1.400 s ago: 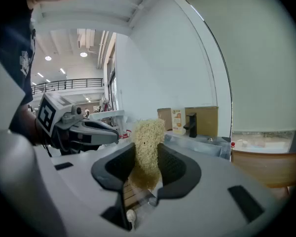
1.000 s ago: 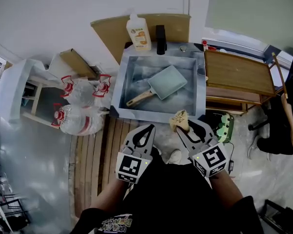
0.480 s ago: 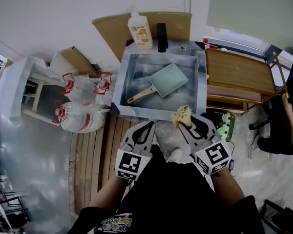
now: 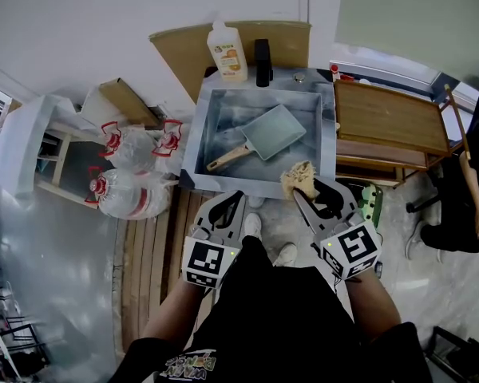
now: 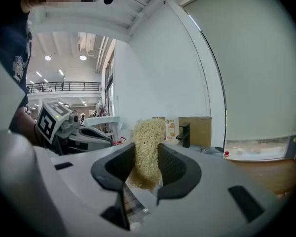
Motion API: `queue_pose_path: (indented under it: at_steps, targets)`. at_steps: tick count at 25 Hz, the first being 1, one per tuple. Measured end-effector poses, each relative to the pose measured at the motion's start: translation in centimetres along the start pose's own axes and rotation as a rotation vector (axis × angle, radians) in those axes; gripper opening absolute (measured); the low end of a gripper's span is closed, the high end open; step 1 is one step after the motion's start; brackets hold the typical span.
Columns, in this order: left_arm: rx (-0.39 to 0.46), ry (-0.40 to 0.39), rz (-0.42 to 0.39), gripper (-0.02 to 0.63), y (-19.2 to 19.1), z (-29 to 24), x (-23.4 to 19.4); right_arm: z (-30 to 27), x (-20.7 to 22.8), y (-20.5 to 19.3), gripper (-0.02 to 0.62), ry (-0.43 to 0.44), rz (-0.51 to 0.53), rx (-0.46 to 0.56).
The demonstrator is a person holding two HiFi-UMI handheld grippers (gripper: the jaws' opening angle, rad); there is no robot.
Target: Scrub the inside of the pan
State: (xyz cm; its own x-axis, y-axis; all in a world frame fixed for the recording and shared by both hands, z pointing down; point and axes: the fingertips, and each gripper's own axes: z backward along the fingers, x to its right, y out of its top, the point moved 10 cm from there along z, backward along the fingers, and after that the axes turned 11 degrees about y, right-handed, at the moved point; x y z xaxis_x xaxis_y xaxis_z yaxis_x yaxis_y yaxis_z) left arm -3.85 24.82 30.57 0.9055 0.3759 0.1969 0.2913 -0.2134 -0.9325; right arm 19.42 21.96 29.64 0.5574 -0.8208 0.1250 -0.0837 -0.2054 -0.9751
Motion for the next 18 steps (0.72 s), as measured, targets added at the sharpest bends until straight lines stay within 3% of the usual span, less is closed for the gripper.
queue_pose_path:
  at_steps: [18]
  targets:
    - [-0.112,-0.042,-0.037,0.009,-1.7,-5.7,-4.3,-3.7,3.4,0.2,0.146,-0.064,-0.062,-0.002]
